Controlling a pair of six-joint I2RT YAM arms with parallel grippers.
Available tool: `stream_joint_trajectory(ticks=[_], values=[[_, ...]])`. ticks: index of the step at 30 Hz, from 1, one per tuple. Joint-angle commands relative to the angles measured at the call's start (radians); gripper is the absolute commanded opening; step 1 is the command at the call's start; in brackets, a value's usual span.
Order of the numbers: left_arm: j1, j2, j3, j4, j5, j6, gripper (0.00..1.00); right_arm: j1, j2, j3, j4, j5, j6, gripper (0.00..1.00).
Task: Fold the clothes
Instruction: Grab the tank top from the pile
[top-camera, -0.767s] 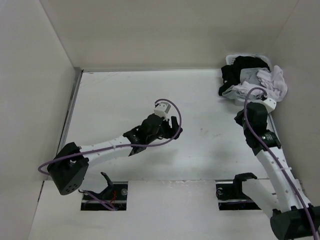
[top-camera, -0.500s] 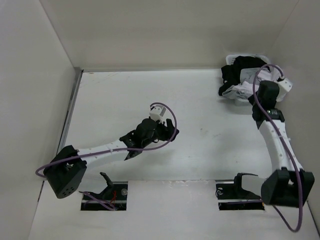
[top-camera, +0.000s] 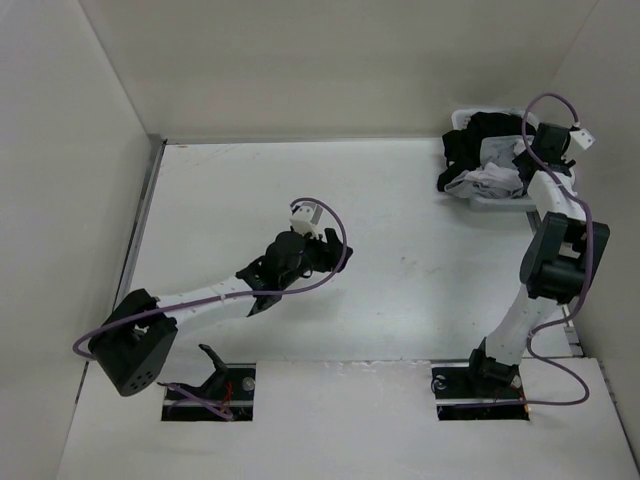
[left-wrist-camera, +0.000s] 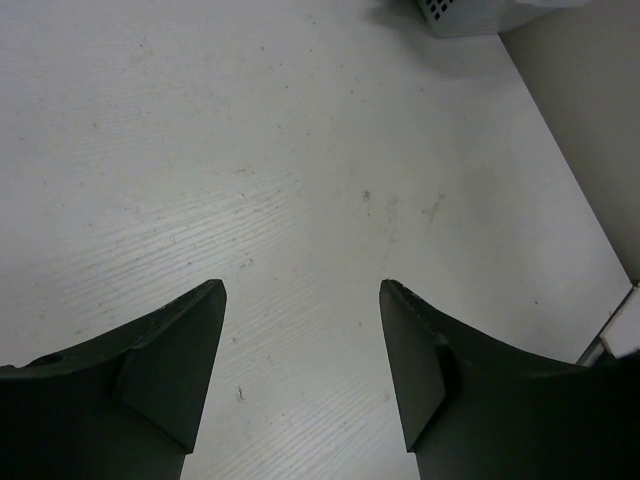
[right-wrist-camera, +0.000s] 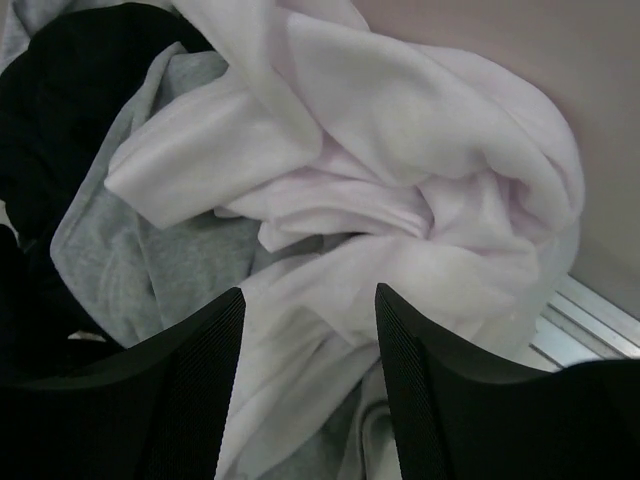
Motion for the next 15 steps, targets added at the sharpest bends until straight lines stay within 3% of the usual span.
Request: stream_joint_trajectory(ticks=[1, 8, 15], values=[[0.006, 0.007, -0.018, 0.086, 0.030, -0.005, 0.62, -0.014, 0.041, 0.112, 0.043, -0.009, -0.029, 0.60], [0.012, 0.017, -0.026, 0.114, 0.035, -0.007, 0.63, -0.037, 0.126, 0.186, 0.049, 0.000, -0.046, 0.59], [0.013, 0.033, -0.026, 0.125, 0.043, -0.011, 0.63, -0.040, 0.177, 0.227, 0.033, -0.022, -0.040, 0.51]])
